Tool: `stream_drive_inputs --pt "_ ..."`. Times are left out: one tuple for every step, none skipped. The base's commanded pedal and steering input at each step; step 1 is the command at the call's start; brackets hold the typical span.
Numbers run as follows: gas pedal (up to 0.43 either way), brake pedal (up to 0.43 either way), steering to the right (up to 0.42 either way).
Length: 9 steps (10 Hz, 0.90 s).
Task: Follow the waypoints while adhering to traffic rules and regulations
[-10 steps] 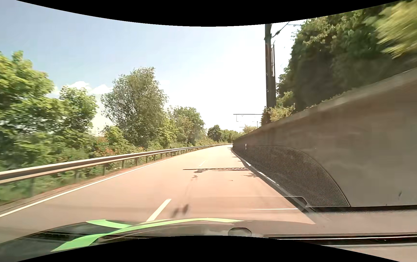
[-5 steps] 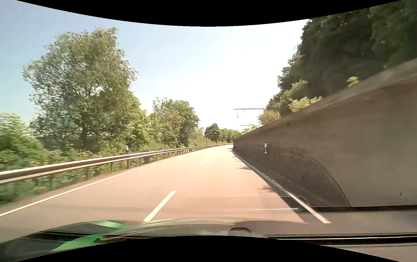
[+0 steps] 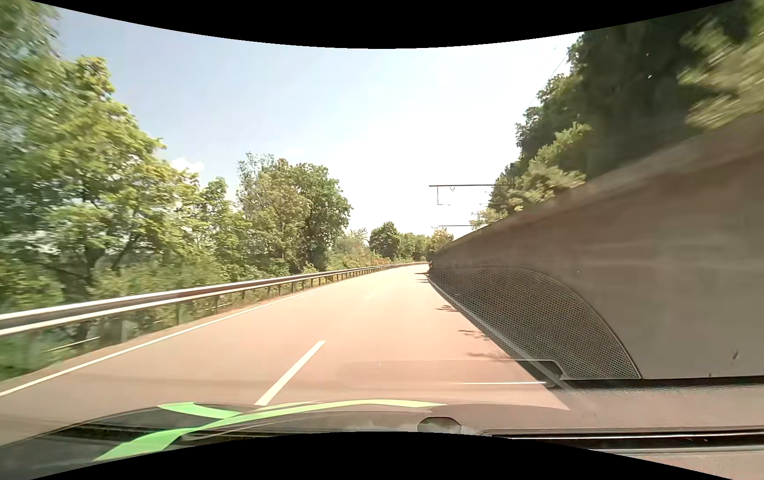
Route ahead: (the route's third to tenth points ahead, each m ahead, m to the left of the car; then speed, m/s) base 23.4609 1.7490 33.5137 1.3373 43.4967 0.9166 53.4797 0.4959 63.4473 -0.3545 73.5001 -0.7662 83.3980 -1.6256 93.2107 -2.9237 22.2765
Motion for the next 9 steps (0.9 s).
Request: stream_drive_inputs --pt "0.169 0.0 0.002" --pt "0.169 0.0 0.002" --pt "0.169 0.0 0.001" --pt "0.169 0.0 0.002" --pt "0.169 0.0 0.002" --pt "0.169 0.0 0.002" --pt "0.169 0.0 0.002" --pt "0.169 0.0 0.002" --pt "0.169 0.0 0.004"
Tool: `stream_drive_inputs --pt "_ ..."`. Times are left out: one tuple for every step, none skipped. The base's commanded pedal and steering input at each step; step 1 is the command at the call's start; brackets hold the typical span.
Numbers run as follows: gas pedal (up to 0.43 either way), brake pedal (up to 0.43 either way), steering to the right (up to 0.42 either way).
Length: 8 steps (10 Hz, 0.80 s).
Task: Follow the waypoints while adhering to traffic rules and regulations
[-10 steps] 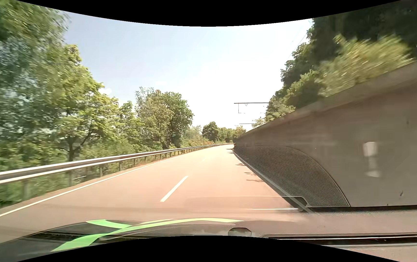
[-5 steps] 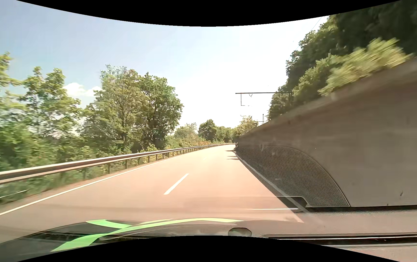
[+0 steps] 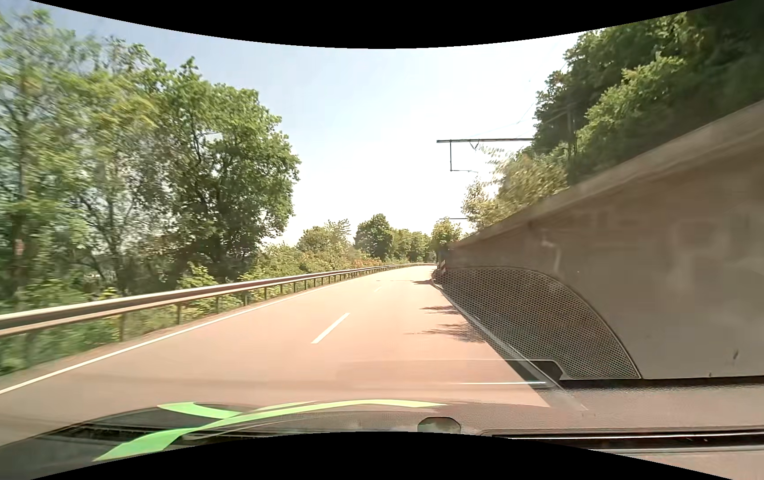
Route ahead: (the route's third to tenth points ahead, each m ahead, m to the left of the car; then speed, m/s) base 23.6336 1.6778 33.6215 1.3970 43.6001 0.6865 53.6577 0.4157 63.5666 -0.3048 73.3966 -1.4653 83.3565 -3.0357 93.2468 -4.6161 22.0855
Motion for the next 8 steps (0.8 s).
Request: stream_drive_inputs --pt "0.169 0.0 0.005" --pt "0.177 0.0 0.005" --pt "0.209 0.0 0.005" --pt "0.228 0.0 0.005" --pt "0.24 0.0 0.005" --pt "0.248 0.0 0.005" --pt "0.26 0.0 0.005" --pt "0.26 0.0 0.005"
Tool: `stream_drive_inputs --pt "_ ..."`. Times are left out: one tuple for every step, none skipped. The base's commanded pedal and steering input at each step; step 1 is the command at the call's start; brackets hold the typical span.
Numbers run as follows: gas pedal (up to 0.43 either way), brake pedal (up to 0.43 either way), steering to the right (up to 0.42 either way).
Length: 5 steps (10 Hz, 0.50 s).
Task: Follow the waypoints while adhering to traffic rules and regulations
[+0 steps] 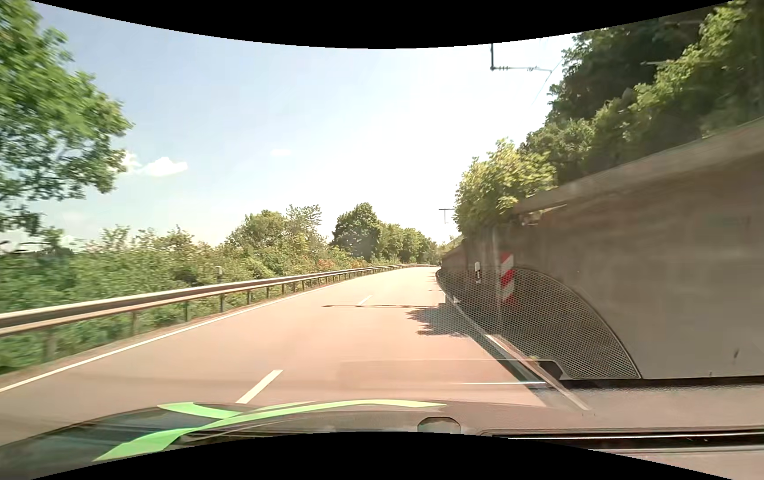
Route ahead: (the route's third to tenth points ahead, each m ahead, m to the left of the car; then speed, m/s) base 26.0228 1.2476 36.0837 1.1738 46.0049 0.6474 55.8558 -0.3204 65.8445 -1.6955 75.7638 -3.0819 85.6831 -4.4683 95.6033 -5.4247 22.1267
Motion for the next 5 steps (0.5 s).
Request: stream_drive_inputs --pt "0.26 0.0 0.005" --pt "0.228 0.0 0.005" --pt "0.189 0.0 0.005" --pt "0.177 0.0 0.006" --pt "0.177 0.0 0.005"
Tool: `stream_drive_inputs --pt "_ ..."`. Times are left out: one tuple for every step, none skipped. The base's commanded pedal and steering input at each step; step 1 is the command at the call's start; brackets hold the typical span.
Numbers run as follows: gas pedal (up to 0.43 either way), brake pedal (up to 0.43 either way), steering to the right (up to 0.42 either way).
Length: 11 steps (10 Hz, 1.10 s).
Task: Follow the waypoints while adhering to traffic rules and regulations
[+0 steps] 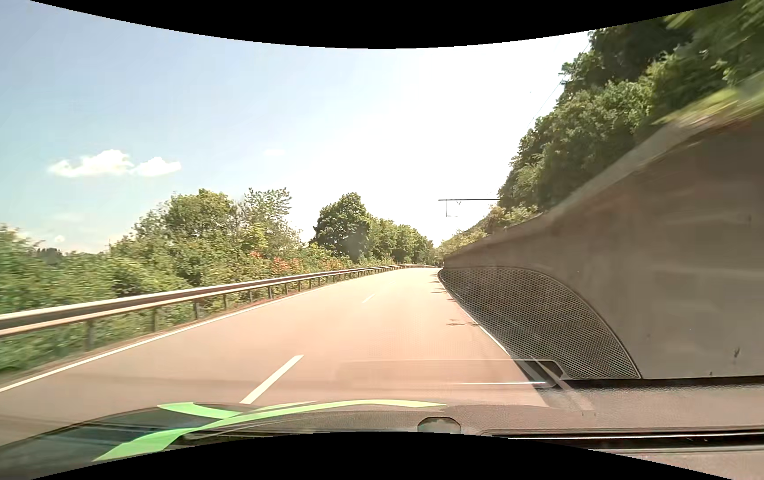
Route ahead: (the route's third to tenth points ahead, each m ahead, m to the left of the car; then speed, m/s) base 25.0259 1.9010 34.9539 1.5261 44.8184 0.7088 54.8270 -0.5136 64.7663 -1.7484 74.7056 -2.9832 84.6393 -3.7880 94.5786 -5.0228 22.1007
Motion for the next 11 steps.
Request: stream_drive_inputs --pt "0.177 0.0 0.005" --pt "0.177 0.0 0.006" --pt "0.177 0.0 0.006" --pt "0.177 0.0 0.008" --pt "0.177 0.0 0.008" --pt "0.189 0.0 0.009" --pt "0.197 0.0 0.009" --pt "0.209 0.0 0.009" --pt "0.228 0.0 0.009" --pt "0.24 0.0 0.009" --pt "0.248 0.0 0.009"
